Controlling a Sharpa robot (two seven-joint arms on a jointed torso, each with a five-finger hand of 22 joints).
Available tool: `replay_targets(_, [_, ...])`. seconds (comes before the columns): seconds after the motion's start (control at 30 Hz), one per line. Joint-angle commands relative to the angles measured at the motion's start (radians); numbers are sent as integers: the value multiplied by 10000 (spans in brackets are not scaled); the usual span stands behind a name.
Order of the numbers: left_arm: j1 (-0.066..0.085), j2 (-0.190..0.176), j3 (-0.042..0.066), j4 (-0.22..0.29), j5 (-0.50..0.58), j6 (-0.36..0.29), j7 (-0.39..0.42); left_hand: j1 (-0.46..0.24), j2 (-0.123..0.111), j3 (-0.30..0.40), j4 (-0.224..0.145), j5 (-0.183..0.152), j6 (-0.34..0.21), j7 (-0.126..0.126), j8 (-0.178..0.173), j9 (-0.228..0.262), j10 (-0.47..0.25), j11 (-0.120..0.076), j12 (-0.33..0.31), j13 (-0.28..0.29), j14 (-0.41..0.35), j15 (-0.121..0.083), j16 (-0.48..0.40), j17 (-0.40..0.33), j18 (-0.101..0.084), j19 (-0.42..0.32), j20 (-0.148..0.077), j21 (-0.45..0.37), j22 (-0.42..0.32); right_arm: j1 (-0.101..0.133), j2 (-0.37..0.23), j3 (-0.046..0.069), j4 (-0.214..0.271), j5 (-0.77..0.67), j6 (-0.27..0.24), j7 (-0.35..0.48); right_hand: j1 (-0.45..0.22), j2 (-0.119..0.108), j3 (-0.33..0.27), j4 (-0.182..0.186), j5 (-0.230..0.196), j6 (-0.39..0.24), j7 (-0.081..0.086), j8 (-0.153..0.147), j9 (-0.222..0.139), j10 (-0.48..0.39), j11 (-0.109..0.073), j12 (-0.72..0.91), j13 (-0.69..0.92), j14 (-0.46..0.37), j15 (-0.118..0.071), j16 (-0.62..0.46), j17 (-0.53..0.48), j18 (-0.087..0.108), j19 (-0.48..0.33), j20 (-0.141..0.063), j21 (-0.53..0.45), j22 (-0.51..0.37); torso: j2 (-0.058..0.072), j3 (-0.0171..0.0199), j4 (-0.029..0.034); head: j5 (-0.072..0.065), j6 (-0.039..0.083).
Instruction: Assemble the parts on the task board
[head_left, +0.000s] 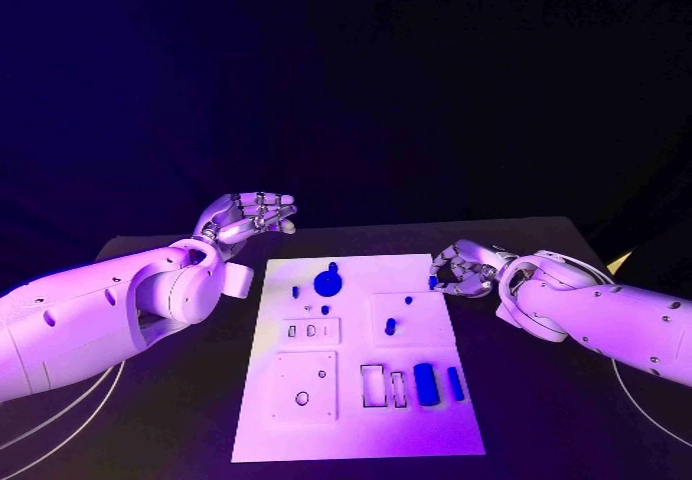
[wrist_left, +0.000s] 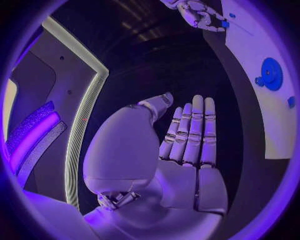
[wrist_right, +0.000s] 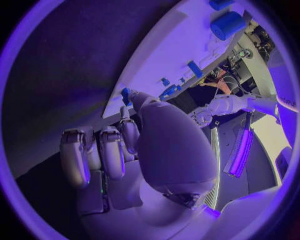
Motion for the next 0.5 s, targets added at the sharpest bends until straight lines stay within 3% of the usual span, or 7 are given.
replay_targets(0.03, [10,4,8,28,-50,132,43,28,57,47,-38,-60,-39,337,4,11,-67,-14,-34,11,-61,2,-32,-9,109,-64,15,11,-2,-8,33,-3,-8,-145,184,-24,25,45,116,10,31,83,2,80,-18,112,4,47,340,1061,-92,39,2633,-27,943,-66,84,2547,-2,2,5,-7,-10])
replay_targets(0.5, [10,-3,8,25,-72,132,29,30,59,48,-51,-61,-53,347,4,13,-80,-8,-37,11,-55,6,-40,-21,110,-75,19,25,2,-24,123,-6,-75,-146,181,-78,-14,57,217,7,25,150,-28,116,-17,154,-22,75,370,1061,-115,39,2633,-39,972,-84,126,2572,-1,6,8,-10,-27])
